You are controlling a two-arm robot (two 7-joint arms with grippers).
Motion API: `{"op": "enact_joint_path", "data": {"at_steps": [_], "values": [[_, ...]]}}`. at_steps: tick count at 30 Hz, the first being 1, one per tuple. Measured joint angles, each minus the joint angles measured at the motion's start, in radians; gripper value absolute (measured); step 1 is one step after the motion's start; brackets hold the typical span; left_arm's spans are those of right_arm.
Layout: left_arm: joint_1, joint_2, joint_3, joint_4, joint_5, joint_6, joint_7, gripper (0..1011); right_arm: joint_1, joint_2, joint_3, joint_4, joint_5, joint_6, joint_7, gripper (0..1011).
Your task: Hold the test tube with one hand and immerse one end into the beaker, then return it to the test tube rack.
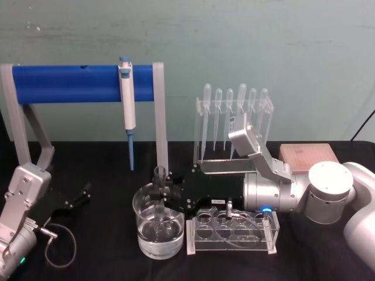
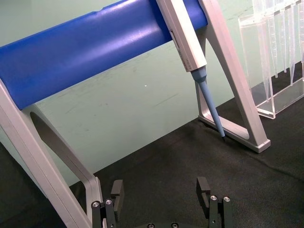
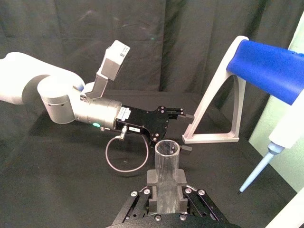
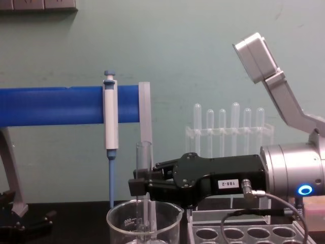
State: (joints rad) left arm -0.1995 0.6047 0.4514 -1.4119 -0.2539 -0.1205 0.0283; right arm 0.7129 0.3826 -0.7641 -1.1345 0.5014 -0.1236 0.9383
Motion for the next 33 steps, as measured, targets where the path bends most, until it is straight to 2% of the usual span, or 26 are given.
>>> {"op": "enact_joint_path", "data": {"at_steps": [33], "values": [[0.0,0.0,0.0,0.0,0.0,0.0,0.0,1000,-0.014,-0.016,0.021,0.031,-0.017,0.008,-0.006,226]]}}
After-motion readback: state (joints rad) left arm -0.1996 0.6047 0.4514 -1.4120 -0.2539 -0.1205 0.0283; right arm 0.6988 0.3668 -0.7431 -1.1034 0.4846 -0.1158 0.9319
